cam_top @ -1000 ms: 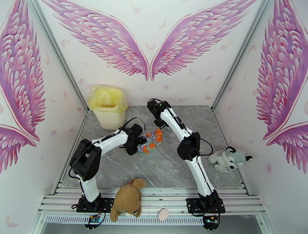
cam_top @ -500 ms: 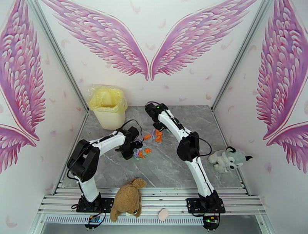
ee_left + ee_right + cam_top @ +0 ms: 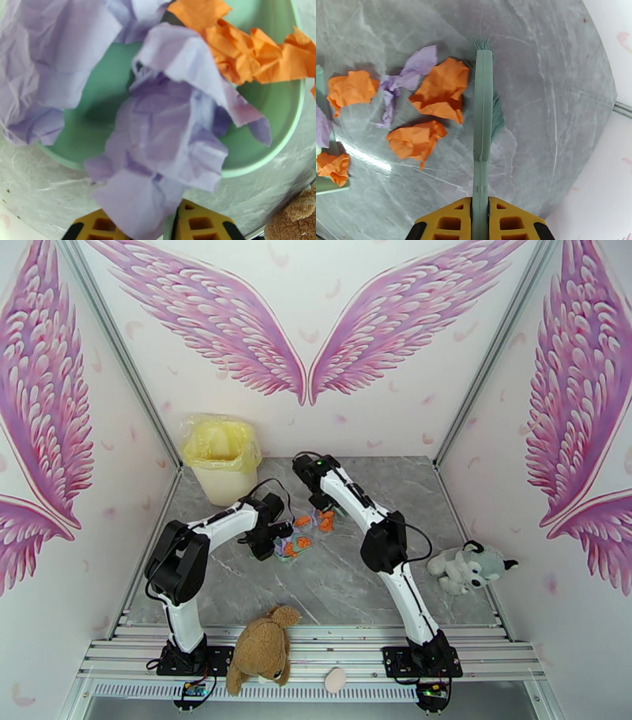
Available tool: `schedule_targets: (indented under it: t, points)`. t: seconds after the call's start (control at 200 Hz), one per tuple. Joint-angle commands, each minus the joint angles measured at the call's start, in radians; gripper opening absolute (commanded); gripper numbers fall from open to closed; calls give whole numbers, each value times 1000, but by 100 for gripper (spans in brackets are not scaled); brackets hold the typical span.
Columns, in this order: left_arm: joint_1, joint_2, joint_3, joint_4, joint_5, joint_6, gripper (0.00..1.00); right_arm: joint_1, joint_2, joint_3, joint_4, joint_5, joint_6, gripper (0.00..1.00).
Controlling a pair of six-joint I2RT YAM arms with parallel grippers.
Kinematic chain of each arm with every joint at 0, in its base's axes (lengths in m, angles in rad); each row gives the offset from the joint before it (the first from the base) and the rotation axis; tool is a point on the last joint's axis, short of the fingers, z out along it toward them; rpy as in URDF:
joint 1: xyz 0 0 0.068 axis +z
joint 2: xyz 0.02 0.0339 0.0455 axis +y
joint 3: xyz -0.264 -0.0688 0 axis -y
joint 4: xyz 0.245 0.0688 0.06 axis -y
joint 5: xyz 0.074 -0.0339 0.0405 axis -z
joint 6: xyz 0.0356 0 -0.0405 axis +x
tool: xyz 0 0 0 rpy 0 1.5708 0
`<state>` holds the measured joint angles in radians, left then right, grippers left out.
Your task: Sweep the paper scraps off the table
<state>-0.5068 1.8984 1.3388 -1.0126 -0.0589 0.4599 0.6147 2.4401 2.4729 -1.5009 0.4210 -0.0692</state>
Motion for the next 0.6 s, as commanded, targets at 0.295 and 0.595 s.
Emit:
schedule_targets:
  t: [0.295,0.595]
  points:
    - [18,69,45,-1,69,29,0,96,-67,-75,16,-174,49,0]
    - [15,74,53,8,87,20,0,139,-149,-168,55,-337,149,0]
